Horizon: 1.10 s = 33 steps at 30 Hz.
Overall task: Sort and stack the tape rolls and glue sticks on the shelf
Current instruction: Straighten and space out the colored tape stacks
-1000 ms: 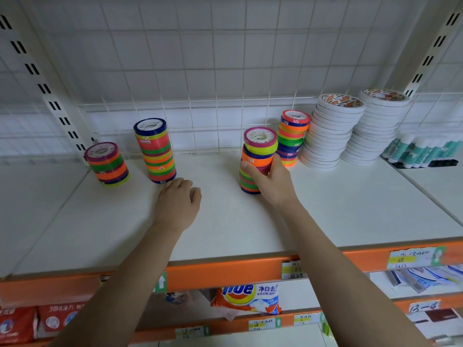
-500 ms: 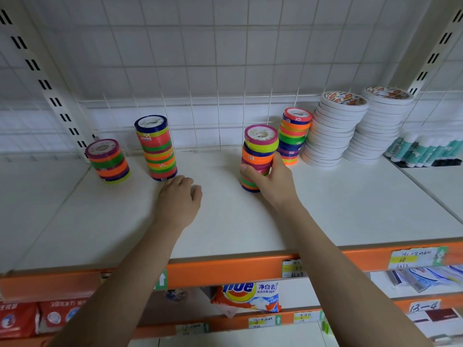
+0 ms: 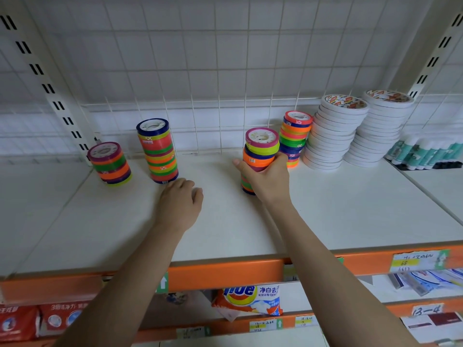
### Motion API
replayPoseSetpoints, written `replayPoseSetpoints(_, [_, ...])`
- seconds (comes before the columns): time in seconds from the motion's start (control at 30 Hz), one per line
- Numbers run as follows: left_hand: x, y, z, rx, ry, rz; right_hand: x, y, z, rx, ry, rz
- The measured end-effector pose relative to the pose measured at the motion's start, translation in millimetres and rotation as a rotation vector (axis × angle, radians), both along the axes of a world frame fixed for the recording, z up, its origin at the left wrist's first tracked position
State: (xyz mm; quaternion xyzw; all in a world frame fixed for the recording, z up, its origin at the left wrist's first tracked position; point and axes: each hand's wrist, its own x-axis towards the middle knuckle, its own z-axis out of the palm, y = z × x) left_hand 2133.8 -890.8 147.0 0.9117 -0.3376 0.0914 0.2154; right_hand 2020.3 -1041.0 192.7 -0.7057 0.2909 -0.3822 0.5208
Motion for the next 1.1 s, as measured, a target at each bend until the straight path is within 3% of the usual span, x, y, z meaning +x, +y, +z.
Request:
replayPoseSetpoints(0.17, [0, 0, 0, -0.008, -0.004, -0.002, 3, 0, -6, -0.013, 0.004, -0.028])
replayPoseSetpoints(0.4, [0, 0, 0, -0.008, -0.016, 0.002, -3, -9, -7, 0.009, 0.009, 0.154])
replayPoseSetpoints(1.1, [-1, 0, 1, 0.013, -0.022, -0.001, -9, -7, -10, 0.026, -0.05, 0.171])
